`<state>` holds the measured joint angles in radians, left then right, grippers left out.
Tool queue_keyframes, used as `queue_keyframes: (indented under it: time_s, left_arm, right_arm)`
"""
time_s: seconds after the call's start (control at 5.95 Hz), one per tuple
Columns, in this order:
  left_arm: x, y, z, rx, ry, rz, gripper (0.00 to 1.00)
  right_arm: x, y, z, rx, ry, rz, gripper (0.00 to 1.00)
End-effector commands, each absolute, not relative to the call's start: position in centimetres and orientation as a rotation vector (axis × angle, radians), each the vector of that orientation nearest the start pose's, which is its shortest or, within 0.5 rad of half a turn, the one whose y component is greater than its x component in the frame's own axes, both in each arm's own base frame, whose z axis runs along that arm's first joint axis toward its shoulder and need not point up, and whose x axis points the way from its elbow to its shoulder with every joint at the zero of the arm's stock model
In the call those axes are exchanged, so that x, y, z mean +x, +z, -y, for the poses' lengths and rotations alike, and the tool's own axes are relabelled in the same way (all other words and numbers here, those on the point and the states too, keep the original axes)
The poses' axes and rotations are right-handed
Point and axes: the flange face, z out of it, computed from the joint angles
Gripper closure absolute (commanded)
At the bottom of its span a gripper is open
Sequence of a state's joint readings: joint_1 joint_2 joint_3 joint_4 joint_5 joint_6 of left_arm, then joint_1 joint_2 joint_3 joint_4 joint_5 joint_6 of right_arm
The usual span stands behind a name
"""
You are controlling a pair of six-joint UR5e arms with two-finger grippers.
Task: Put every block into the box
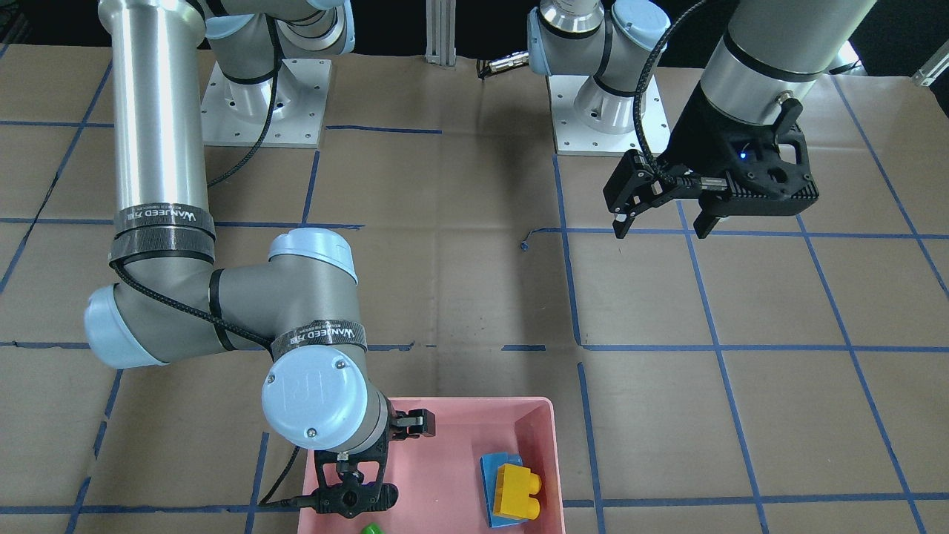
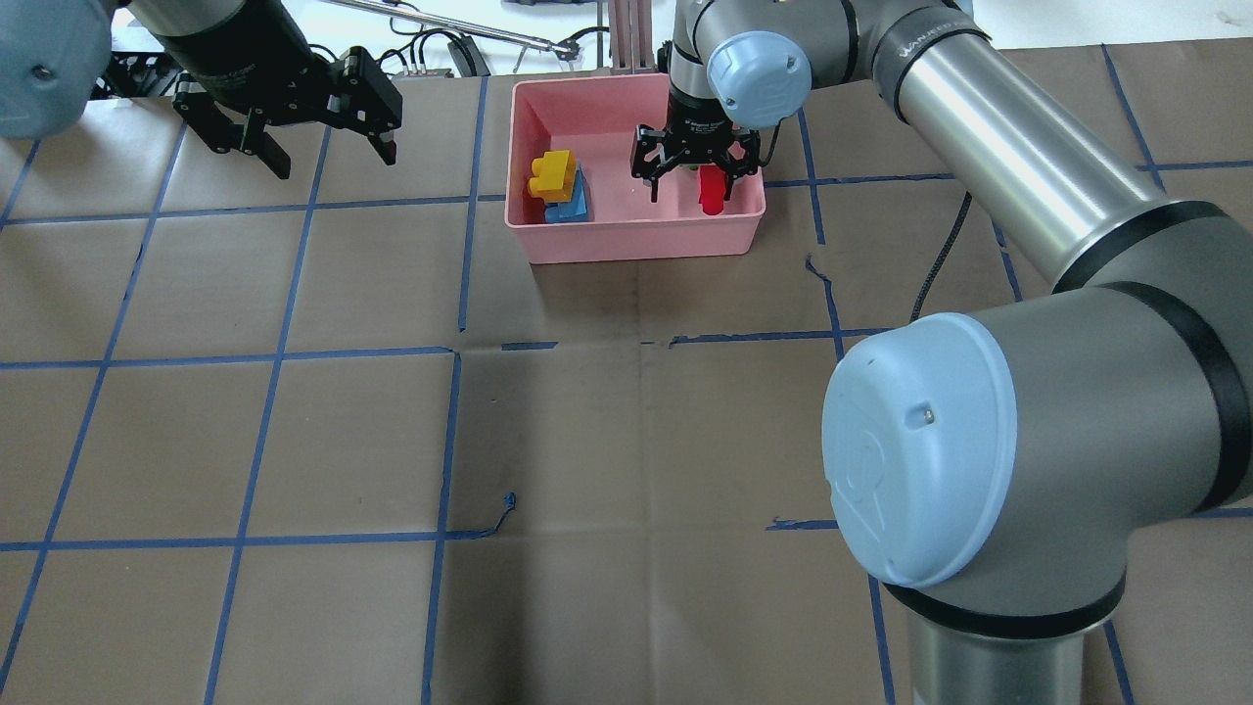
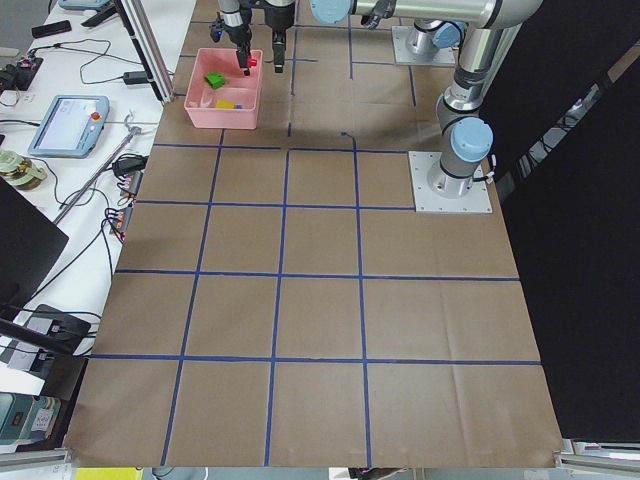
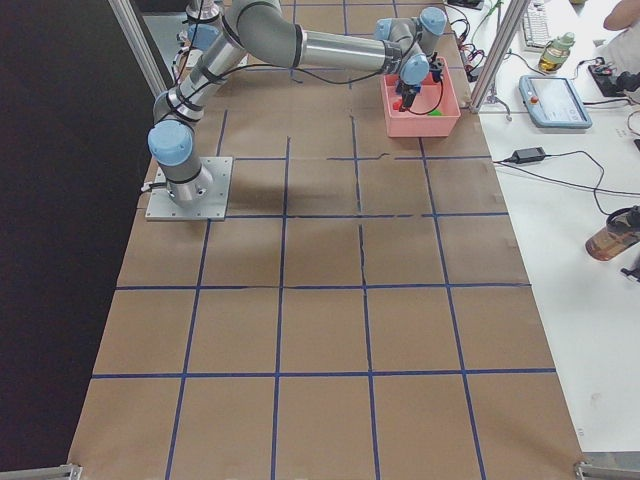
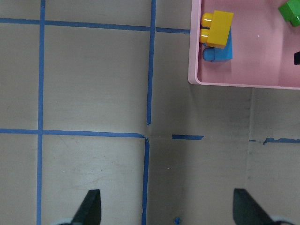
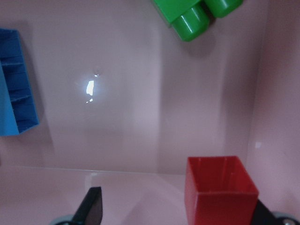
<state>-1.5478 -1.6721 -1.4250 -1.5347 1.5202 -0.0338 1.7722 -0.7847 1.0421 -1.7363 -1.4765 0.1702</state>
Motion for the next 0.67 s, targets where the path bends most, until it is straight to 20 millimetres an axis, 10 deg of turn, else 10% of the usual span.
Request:
queue_keyframes:
  time_s: [0.0, 0.5]
  left_arm:
    - [-12.6, 51.2, 54.4, -0.09, -0.124, -3.187, 0.01]
    - [-12.4, 51.5, 53.8, -0.091, -0.102, -3.18, 0.01]
  right_arm:
    - [29.1, 26.8, 72.7, -0.039, 0.14, -3.057, 0.01]
    - [29.6, 31.4, 74.8, -0.046, -0.096, -3.03, 0.01]
